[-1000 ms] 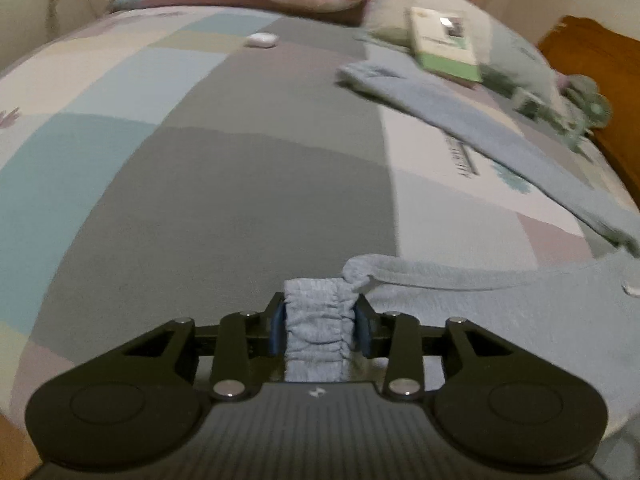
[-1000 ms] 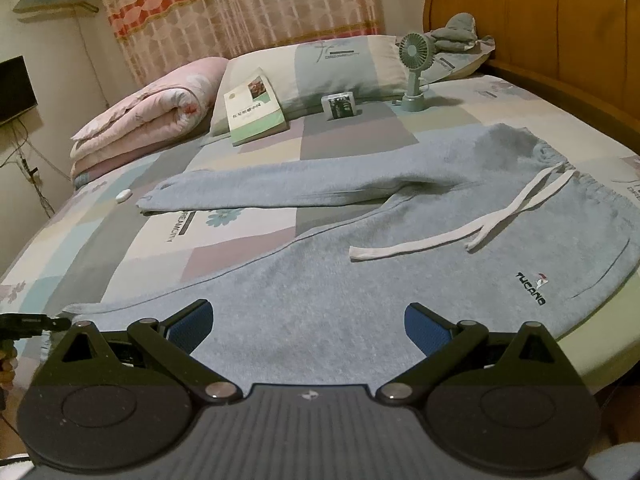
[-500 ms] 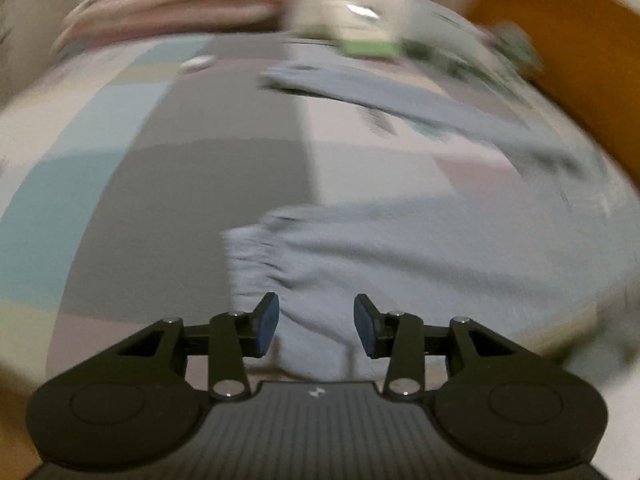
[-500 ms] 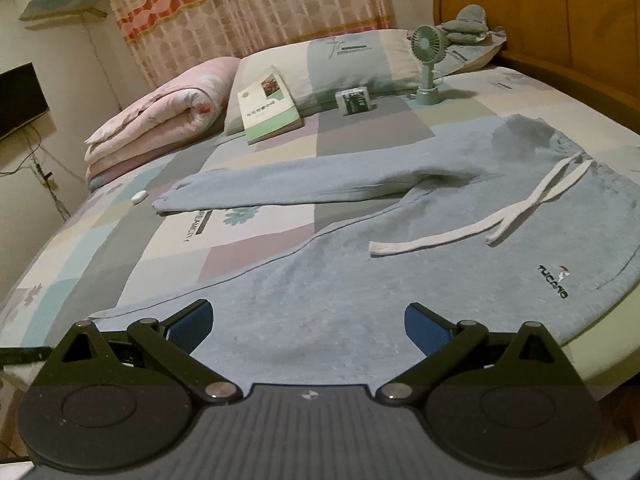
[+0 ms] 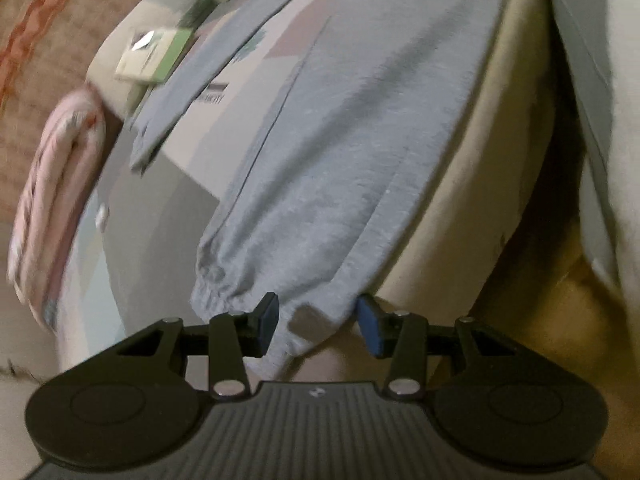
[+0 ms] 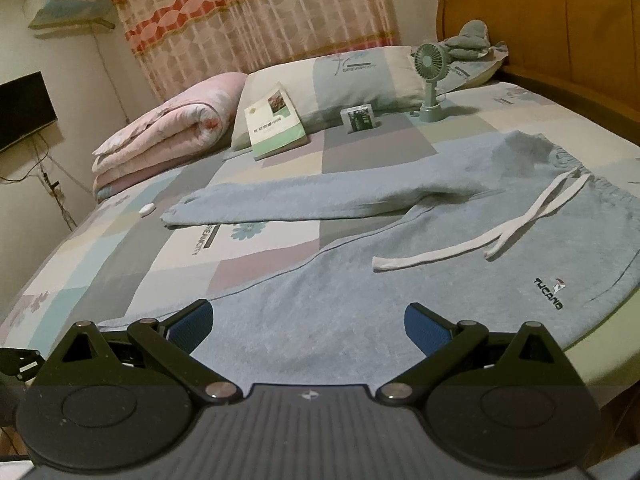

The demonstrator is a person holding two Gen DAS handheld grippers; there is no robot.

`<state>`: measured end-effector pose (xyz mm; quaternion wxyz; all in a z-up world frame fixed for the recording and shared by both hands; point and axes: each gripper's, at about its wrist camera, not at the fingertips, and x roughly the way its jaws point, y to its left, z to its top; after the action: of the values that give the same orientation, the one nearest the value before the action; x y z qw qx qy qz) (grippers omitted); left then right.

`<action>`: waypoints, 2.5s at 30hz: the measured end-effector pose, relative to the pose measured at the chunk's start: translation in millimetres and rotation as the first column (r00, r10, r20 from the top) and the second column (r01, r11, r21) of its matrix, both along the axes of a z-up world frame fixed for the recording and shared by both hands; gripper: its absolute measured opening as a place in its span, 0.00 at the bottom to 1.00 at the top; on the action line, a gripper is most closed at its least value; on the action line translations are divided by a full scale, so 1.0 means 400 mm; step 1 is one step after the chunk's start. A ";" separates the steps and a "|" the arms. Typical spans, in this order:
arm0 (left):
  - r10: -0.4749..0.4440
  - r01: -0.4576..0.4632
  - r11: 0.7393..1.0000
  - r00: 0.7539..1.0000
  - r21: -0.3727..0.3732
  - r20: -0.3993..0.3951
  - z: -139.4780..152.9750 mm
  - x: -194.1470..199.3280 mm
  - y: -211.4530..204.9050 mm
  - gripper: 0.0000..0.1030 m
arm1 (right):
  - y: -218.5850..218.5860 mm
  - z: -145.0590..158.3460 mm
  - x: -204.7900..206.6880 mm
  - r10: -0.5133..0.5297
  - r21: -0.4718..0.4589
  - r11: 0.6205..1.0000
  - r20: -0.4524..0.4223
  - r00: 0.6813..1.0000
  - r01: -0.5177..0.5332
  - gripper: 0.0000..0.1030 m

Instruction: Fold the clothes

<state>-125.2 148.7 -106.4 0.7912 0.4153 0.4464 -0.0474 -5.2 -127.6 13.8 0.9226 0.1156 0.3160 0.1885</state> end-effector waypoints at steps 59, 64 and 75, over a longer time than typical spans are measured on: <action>0.553 -0.497 0.674 0.830 -0.547 -0.074 0.062 0.236 0.157 0.59 | 0.027 -0.213 0.174 0.081 -0.415 0.896 -0.194 0.978 -0.157 1.00; 0.347 -0.274 0.709 0.938 -0.650 -0.017 0.153 0.359 0.007 0.63 | -0.059 -0.182 0.212 -0.056 -0.405 0.914 -0.146 0.988 -0.008 1.00; -0.050 -0.024 0.592 0.996 -0.805 -0.067 0.089 0.663 -0.339 0.64 | -0.139 -0.241 0.243 -0.149 -0.372 0.926 -0.222 0.964 0.058 1.00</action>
<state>139.9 13.0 -70.7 0.8739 0.0144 0.4061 -0.2667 92.0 -183.3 -82.7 0.8904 -0.0172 0.4507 0.0618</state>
